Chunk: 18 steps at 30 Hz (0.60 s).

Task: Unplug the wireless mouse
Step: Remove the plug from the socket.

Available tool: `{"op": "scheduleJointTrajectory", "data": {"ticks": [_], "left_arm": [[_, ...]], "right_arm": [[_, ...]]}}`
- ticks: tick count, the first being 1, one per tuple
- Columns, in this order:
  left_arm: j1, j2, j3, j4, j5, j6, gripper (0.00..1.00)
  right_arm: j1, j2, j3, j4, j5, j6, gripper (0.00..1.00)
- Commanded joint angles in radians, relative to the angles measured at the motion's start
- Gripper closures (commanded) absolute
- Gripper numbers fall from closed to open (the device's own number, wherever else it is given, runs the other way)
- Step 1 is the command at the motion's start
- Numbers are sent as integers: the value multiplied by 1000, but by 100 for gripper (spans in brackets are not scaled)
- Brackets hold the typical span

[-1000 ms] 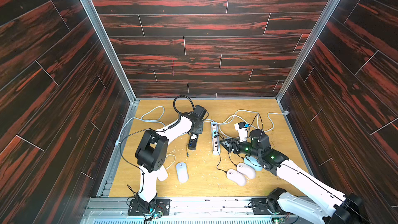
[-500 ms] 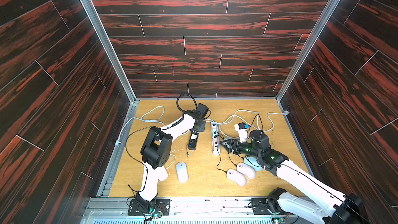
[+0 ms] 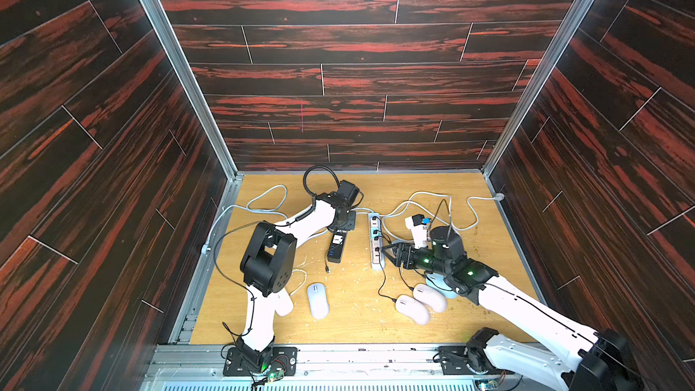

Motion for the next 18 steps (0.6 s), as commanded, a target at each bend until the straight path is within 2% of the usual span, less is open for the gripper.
{"op": "scheduleJointTrajectory", "data": {"ticks": [1, 7, 14, 18], "left_arm": [[47, -84, -70, 38, 102, -19, 100], [115, -123, -156, 91, 241, 8, 100], [173, -143, -227, 141, 338, 22, 100], [183, -147, -240, 150, 349, 27, 100]], "right_arm": [[49, 79, 66, 13, 76, 47, 35], [128, 243, 159, 57, 170, 133, 39], [156, 418, 255, 95, 213, 221, 42], [157, 519, 323, 103, 204, 235, 42]]}}
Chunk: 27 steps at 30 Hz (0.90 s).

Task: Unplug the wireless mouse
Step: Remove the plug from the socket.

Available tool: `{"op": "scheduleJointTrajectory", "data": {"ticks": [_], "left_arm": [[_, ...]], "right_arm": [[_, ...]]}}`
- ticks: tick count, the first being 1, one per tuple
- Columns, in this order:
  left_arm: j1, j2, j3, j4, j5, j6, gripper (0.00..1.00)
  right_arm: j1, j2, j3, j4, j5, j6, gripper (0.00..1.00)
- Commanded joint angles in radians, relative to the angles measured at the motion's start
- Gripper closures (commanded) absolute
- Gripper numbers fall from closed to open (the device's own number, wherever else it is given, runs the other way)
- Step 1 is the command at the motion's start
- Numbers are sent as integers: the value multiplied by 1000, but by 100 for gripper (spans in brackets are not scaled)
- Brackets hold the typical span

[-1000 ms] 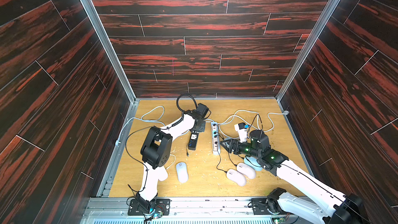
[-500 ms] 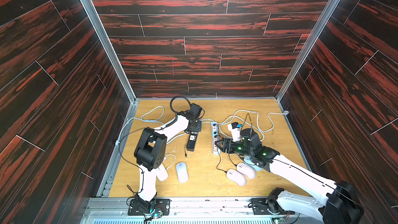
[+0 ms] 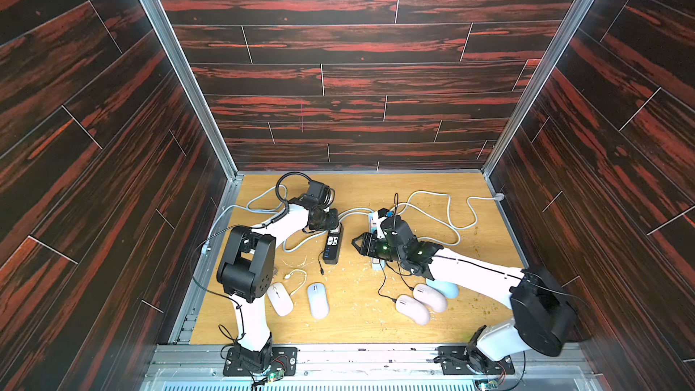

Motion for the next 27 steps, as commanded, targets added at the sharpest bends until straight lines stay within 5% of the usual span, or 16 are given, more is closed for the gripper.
{"op": "scheduleJointTrajectory", "data": {"ticks": [1, 27], "left_arm": [[13, -26, -31, -30, 35, 13, 100], [140, -17, -168, 93, 160, -18, 100]], "right_arm": [[4, 74, 66, 14, 14, 36, 42], [-21, 473, 330, 33, -115, 127, 41]]}}
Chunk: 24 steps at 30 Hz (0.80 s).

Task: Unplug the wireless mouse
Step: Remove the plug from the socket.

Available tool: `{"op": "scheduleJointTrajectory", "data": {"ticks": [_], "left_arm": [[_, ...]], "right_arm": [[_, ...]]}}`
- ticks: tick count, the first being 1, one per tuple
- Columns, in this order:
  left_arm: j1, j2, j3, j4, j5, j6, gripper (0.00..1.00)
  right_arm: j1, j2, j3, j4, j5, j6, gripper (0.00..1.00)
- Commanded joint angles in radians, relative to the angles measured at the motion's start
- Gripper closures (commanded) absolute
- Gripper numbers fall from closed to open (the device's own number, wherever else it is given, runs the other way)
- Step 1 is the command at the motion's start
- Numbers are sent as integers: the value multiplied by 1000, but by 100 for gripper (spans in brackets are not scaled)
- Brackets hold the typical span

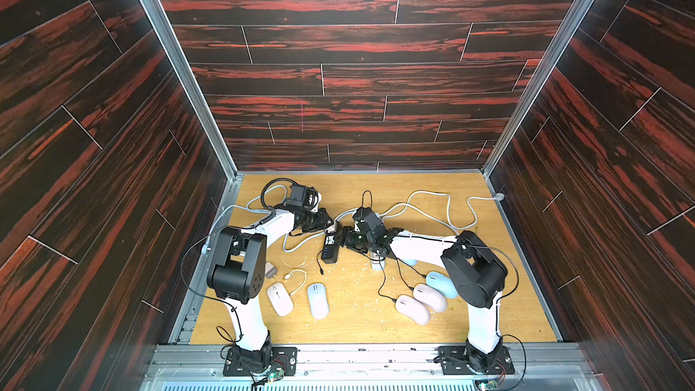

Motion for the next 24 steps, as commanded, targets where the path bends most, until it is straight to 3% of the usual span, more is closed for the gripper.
{"op": "scheduleJointTrajectory", "data": {"ticks": [1, 24], "left_arm": [[21, 18, -40, -72, -61, 14, 100], [26, 39, -33, -77, -51, 19, 100]], "right_arm": [[-5, 42, 29, 15, -35, 26, 41], [-29, 174, 62, 146, -159, 89, 48]]}}
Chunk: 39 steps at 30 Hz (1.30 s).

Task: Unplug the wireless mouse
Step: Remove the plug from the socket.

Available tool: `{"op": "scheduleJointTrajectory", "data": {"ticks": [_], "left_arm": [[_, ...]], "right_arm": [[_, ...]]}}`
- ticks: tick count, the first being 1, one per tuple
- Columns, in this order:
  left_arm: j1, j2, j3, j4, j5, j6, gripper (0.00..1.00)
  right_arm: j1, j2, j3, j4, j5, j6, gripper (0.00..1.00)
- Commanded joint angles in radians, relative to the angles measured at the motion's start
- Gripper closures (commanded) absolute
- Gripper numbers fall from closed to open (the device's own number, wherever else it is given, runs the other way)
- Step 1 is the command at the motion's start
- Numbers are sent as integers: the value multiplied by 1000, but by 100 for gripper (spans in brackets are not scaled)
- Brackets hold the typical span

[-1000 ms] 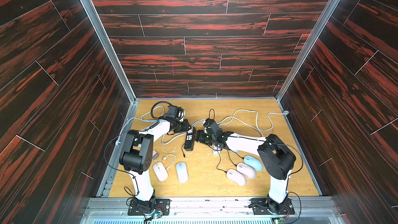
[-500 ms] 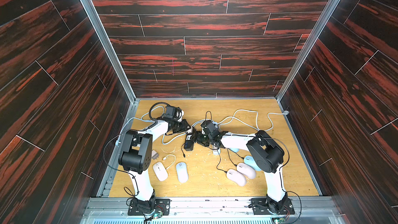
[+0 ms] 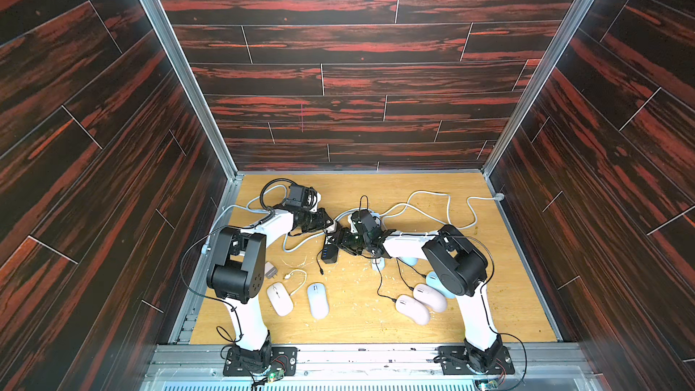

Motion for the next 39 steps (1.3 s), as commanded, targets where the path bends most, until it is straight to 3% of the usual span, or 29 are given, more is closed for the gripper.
{"op": "scheduleJointTrajectory", "data": {"ticks": [1, 11, 21, 31, 39], "left_arm": [[18, 38, -30, -79, -62, 18, 100], [19, 28, -16, -50, 8, -3, 100], [19, -76, -7, -4, 34, -25, 100], [19, -202, -87, 58, -36, -22, 100], [18, -327, -115, 2, -135, -45, 100]], "right_arm": [[-2, 29, 25, 4, -20, 11, 50], [-1, 25, 13, -18, 8, 18, 62], [-7, 2, -24, -52, 56, 32, 65], [-8, -2, -28, -91, 78, 29, 65], [-13, -13, -6, -141, 65, -46, 65]]}}
